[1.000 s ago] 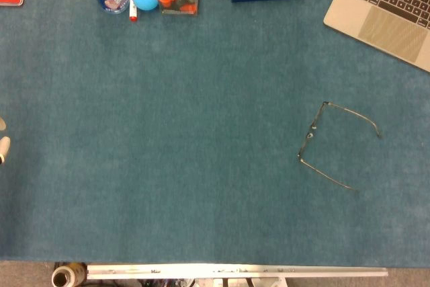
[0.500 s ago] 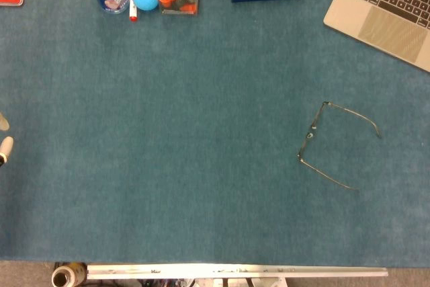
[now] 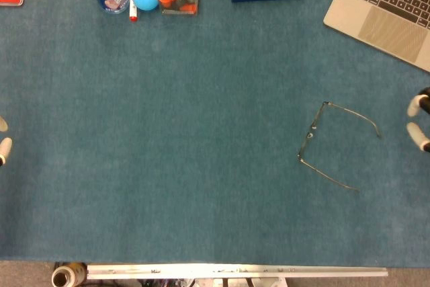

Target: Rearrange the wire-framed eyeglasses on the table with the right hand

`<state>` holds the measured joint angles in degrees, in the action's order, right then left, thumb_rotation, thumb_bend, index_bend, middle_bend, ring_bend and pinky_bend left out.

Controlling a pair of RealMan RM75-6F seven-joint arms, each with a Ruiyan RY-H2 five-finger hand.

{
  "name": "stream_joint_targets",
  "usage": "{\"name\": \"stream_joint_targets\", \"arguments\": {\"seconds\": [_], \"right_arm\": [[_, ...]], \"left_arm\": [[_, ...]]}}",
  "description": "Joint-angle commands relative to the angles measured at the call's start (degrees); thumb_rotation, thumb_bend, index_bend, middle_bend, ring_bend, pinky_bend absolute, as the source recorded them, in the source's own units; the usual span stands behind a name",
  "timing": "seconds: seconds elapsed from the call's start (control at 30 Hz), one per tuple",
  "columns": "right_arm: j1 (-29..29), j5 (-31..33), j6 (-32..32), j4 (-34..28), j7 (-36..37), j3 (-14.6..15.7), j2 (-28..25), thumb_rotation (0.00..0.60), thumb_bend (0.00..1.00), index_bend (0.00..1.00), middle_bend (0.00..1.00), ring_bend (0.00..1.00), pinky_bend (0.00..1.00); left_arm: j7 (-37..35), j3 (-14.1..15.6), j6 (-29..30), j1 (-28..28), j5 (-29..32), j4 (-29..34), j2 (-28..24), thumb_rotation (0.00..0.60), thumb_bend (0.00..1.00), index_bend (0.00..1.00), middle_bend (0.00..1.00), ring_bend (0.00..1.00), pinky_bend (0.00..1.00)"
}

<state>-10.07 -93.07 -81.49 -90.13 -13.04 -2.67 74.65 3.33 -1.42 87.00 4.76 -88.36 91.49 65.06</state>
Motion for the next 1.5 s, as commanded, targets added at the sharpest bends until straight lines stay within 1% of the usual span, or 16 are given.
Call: {"name": "stream_joint_targets", "arguments": {"seconds": [0.03,0.43,0.77,1.1,1.5], "right_arm": [[-1.18,-0.19,1.24,-0.53,-1.8,-0.31,1.39,0.6,0.24,0.55,0.52,0.34,0.56],[-5.33,0.28,7.0,0.03,-7.05,-0.2,7.03,0.6,0.24,0.55,0.52,0.34,0.56],[-7.63,1.49,9.23,2.93,-9.22,-0.85,9.93,0.6,0.24,0.55,0.52,0.34,0.56],[-9.59,3.97,10.09,8.18,-9.15,-2.74,12.52,0.6,0.24,0.55,0.52,0.34,0.56],[-12.99,6.86,13.45,16.02,-8.42,-3.72,18.64,0.6,0.24,0.55,0.52,0.34,0.56]], "left_arm": [[-0.12,0.0,0.01,-0.02,0.01,0.03,-0.06,0.6,0.28,0.51,0.48,0.31,0.46],[-1.37,-0.11,0.41,-0.25,-0.04,0.22,-0.66,0.6,0.28,0.51,0.48,0.31,0.46],[-2.2,-0.03,0.37,-0.36,-0.09,0.38,-1.15,0.6,0.28,0.51,0.48,0.31,0.46],[-1.89,0.04,0.17,-0.34,-0.12,0.49,-1.14,0.6,0.28,0.51,0.48,0.31,0.46],[-3.03,-0.19,0.11,-0.37,0.28,0.47,-1.58,0.6,0.28,0.51,0.48,0.31,0.46]]}}
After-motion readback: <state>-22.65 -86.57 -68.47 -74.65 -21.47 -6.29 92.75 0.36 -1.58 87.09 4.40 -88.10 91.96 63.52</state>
